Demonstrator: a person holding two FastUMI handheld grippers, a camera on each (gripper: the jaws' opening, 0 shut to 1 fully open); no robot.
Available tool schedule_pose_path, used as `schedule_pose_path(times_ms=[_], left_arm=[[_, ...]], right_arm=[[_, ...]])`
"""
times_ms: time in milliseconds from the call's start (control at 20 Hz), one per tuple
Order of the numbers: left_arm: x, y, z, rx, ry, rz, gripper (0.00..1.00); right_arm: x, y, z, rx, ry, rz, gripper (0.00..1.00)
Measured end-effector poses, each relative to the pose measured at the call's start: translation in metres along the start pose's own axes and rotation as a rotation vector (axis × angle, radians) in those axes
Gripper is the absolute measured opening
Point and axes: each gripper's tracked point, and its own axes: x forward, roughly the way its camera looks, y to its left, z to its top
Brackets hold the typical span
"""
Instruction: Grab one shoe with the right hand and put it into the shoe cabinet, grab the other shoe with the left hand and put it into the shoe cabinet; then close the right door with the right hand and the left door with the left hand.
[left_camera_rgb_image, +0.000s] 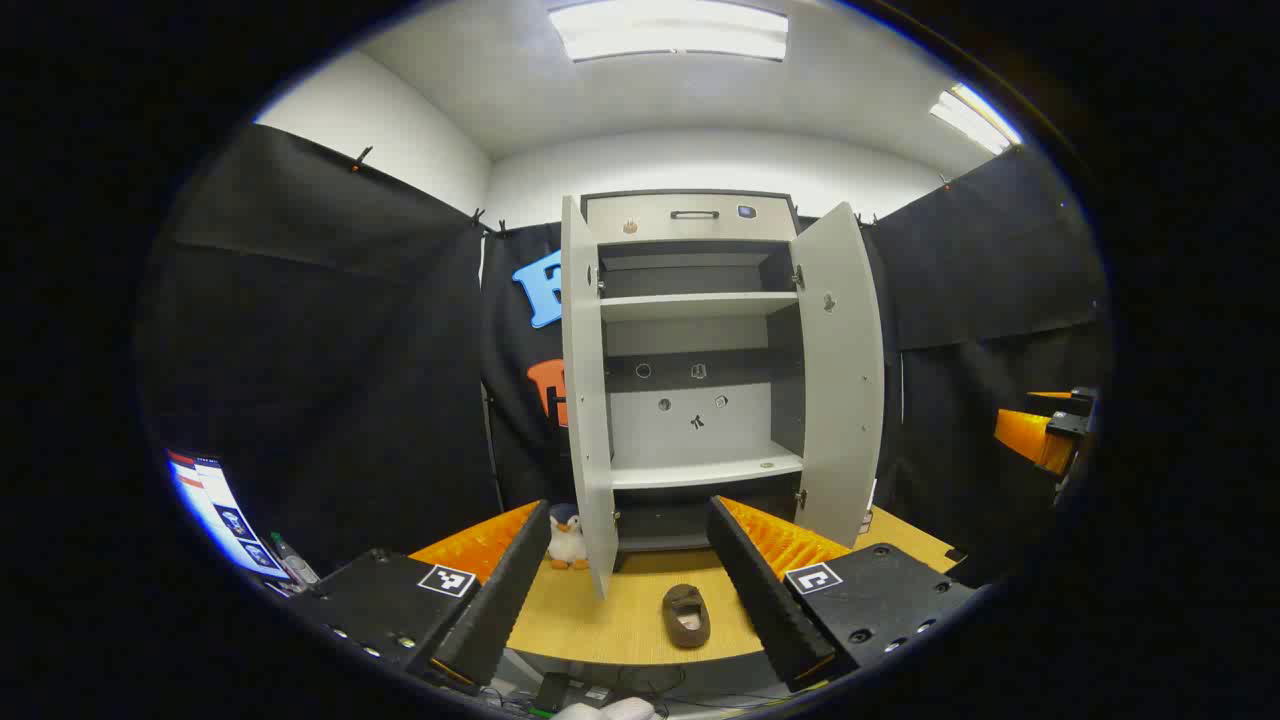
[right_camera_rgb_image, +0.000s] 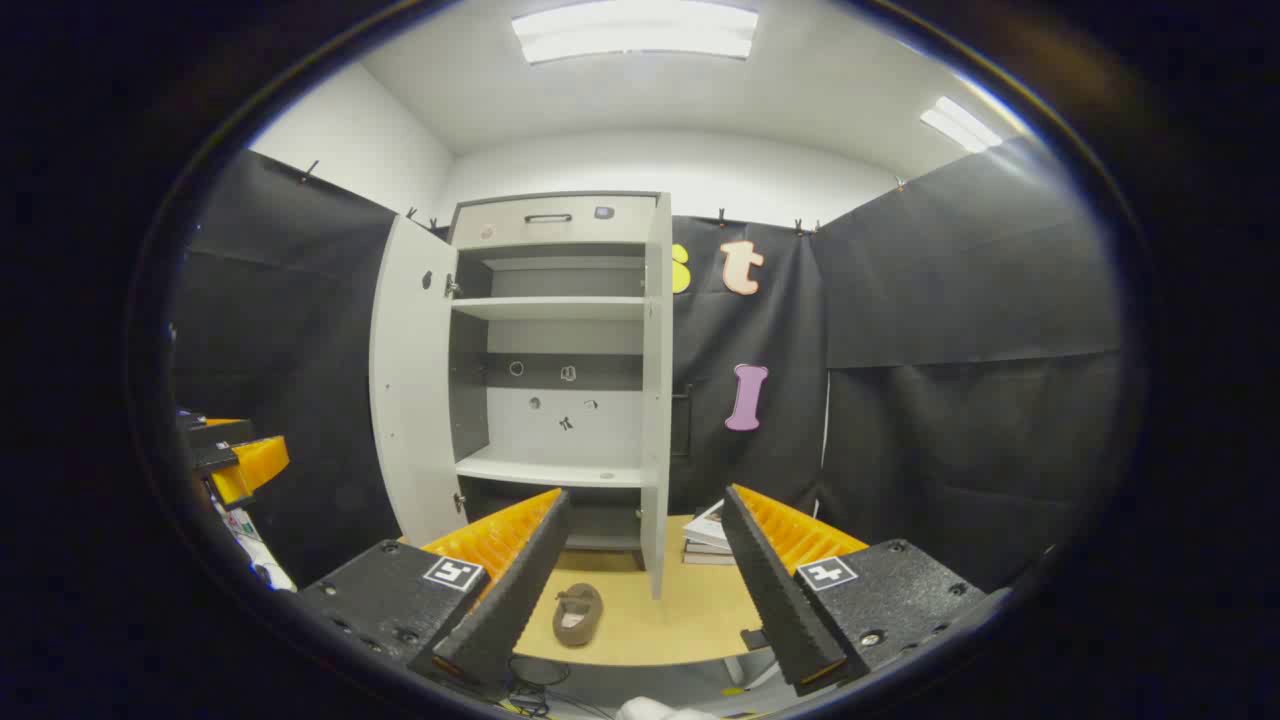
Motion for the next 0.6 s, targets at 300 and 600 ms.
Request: schedule_pose_path(times_ms=[300, 600], left_arm=[[-0.001, 0.008, -0.006, -0.002, 0.012, 0.003, 0.96], [-0.006, 0.020, -0.010, -0.001, 0.022, 0.018, 0.96]], right_arm=[[0.001, 0.009, -0.006, -0.009, 0.015, 0.009, 0.99], [0.011, 0.024, -0.011, -0.016, 0.029, 0.034, 0.99]])
